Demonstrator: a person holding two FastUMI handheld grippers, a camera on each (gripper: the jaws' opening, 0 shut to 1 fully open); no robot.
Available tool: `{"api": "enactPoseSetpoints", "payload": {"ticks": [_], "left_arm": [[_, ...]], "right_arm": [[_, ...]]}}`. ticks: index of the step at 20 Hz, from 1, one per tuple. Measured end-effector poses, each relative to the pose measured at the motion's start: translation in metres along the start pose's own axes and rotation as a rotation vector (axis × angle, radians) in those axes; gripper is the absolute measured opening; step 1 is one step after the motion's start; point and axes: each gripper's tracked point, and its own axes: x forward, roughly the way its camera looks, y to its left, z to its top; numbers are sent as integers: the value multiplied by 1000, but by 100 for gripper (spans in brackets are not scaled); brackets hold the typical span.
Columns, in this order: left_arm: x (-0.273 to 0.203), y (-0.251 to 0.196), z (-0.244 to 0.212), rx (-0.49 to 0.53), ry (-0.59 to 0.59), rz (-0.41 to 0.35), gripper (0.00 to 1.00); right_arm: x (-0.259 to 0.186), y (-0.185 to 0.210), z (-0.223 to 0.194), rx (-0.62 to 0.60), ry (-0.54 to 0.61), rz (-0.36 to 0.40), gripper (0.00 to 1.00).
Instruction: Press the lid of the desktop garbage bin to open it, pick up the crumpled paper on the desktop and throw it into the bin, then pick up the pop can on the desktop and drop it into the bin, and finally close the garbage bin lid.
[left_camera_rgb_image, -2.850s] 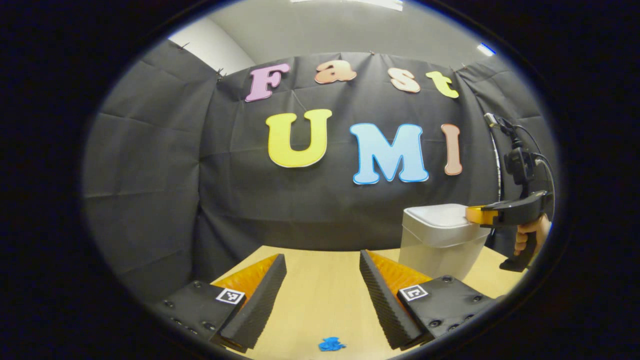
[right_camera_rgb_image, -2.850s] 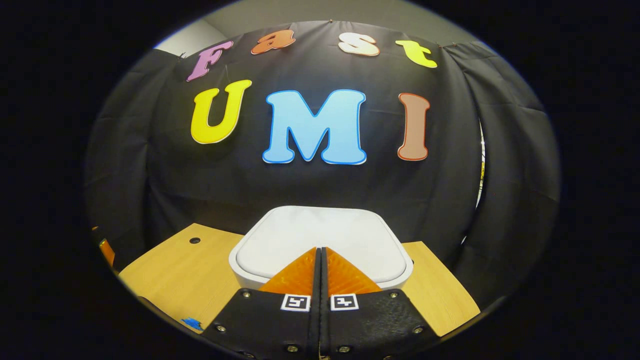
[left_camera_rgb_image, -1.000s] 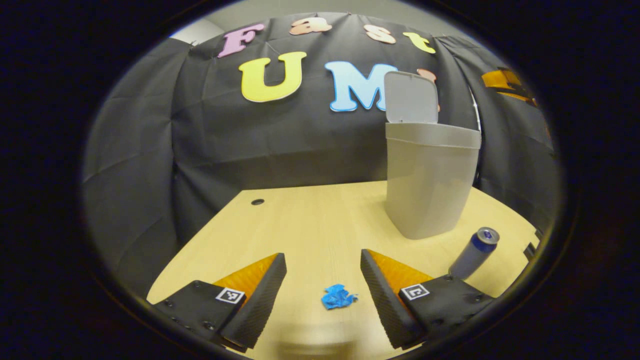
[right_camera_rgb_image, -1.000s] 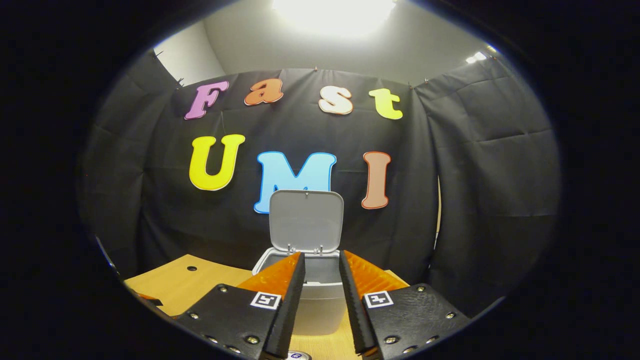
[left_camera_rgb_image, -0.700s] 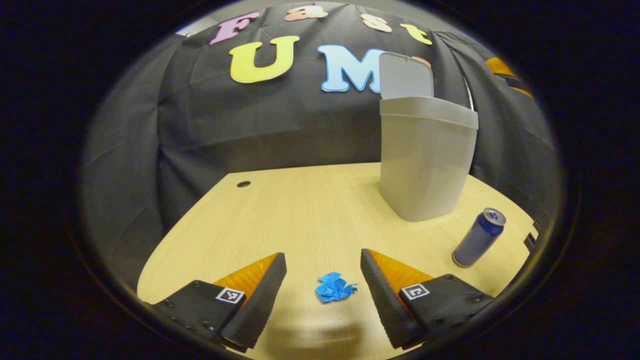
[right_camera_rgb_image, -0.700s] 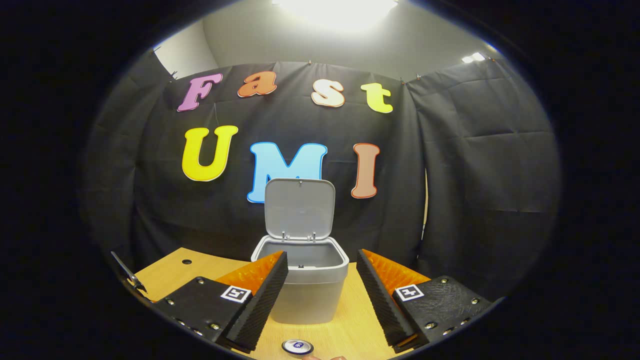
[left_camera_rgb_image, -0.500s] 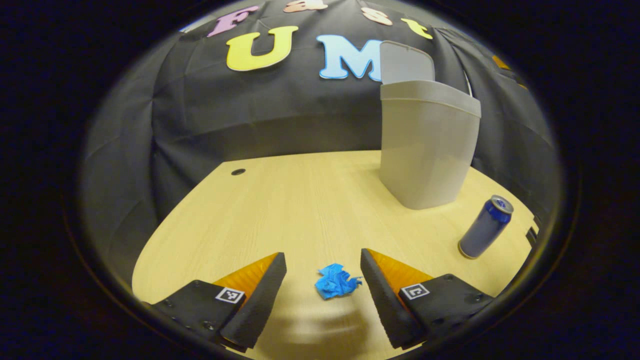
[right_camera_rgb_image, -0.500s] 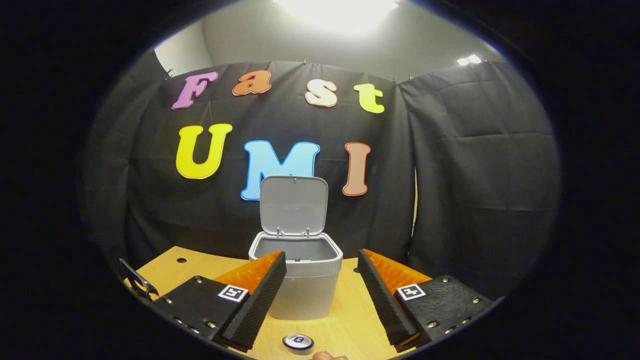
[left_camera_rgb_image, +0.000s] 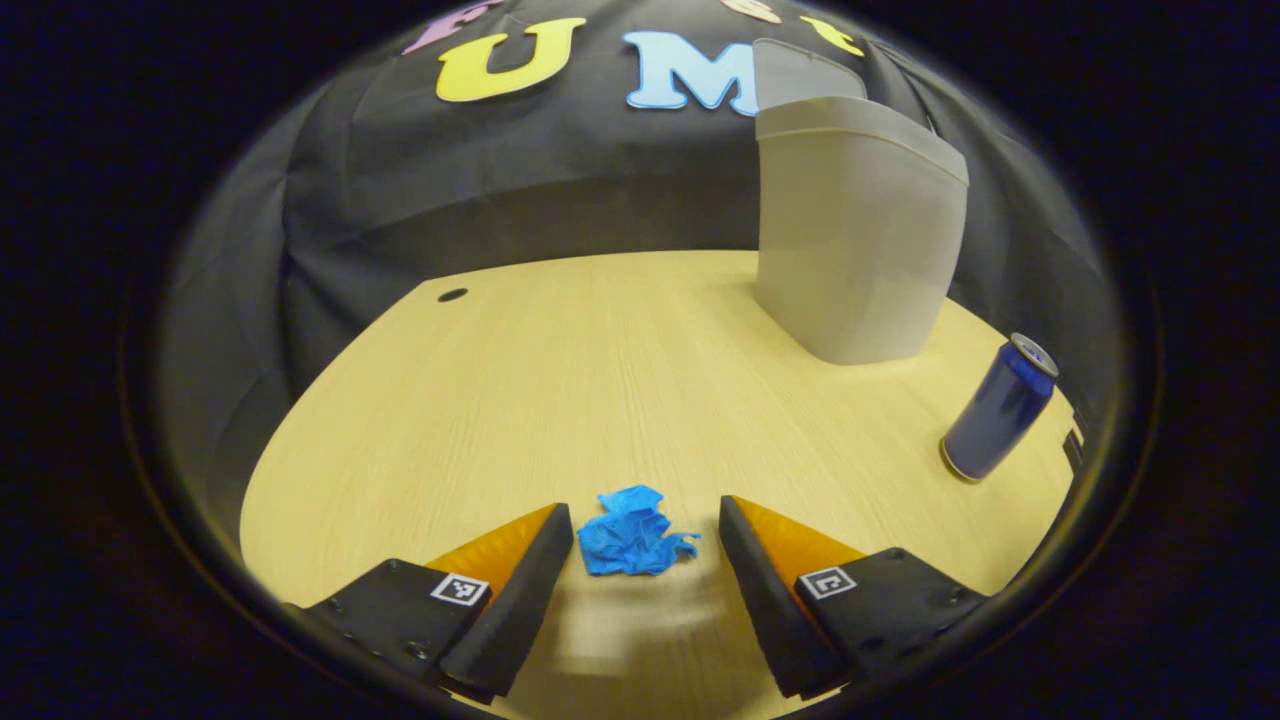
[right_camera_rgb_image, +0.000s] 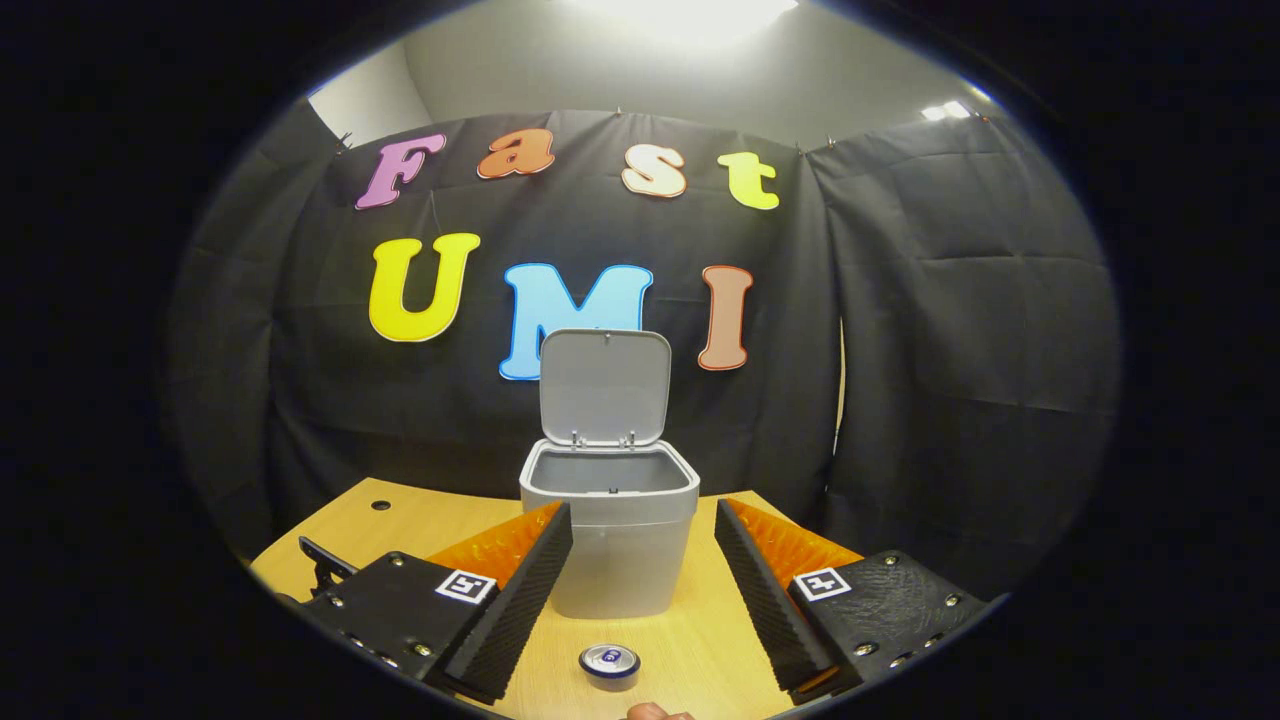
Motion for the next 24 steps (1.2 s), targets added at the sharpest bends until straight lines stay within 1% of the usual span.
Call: {"api": "enactPoseSetpoints", "payload": {"ticks": [1, 5, 7, 8, 10, 11, 12, 13, 14, 16, 19, 20, 21, 23, 24], "left_arm": [[2, 0, -2, 3, 2, 6, 98], [5, 3, -2, 37, -5, 33, 67], [5, 0, -2, 53, -3, 40, 57], [5, -1, -1, 58, -1, 44, 48], [5, -3, -2, 64, 6, 43, 36], [5, -1, -1, 70, 1, 52, 36], [3, -4, -2, 72, 12, 46, 26], [2, -5, -1, 75, 17, 42, 25], [-1, -5, 2, 82, 12, 55, 25], [-4, -12, 8, 85, 4, 40, 17], [-15, -28, 23, 107, -24, 19, 17], [-20, -34, 31, 110, -37, 10, 19], [-25, -38, 42, 108, -51, 5, 17], [-39, -47, 72, 82, -97, -8, 17], [-45, -51, 90, 64, -126, -11, 19]], "right_arm": [[0, -2, -4, -3, 8, 3, 93], [3, -14, -15, -6, 40, 11, 93], [5, -21, -20, 1, 50, 11, 93], [6, -25, -20, 8, 50, 10, 93], [9, -31, -20, 22, 47, 6, 93], [10, -34, -21, 29, 46, 7, 93], [11, -37, -22, 34, 47, 9, 93], [12, -39, -23, 38, 47, 11, 93], [12, -41, -23, 39, 44, 10, 93], [11, -47, -23, 37, 36, 8, 93], [10, -55, -22, 29, 18, 9, 93], [10, -57, -21, 29, 12, 8, 93], [10, -60, -20, 30, 5, 7, 93], [11, -67, -18, 31, -7, 2, 93], [11, -70, -16, 28, -12, 0, 93]]}}
